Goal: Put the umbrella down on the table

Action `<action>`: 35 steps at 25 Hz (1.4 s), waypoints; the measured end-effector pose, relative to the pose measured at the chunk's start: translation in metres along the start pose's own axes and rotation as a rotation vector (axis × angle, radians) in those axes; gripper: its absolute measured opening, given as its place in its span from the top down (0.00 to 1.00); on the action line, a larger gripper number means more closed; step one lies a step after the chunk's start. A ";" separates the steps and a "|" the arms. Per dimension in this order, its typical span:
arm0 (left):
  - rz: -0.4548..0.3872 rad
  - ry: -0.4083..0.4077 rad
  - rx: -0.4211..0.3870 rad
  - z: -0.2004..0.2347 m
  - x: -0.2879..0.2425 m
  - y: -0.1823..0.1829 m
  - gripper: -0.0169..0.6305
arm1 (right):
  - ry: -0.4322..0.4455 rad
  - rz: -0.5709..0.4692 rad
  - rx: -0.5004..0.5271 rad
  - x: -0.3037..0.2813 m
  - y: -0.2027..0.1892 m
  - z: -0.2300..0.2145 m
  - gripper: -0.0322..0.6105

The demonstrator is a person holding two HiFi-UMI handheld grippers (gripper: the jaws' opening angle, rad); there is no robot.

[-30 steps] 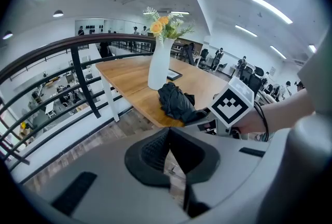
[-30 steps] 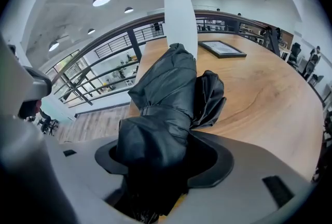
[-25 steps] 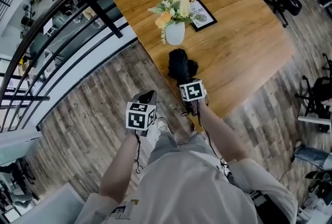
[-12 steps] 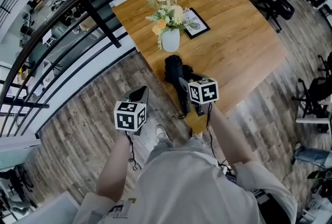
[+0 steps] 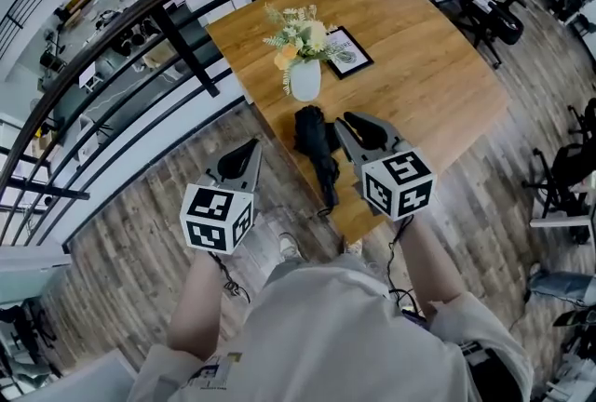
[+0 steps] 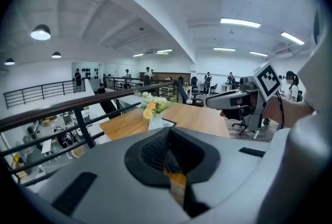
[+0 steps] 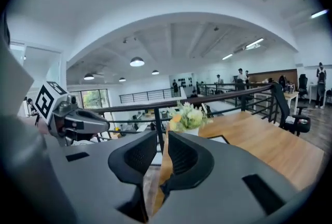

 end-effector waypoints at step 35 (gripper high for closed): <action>-0.217 -0.066 -0.111 -0.054 0.081 0.049 0.95 | 0.141 -0.237 0.034 0.085 0.067 0.083 0.91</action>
Point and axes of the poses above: the fingertips, and each gripper's own axes: x backward along the fingers, z to its left, y out of its top, the point moved 4 cm from there along x, backward along the fingers, and after that the axes turned 14 degrees about -z, right-handed, at the moved point
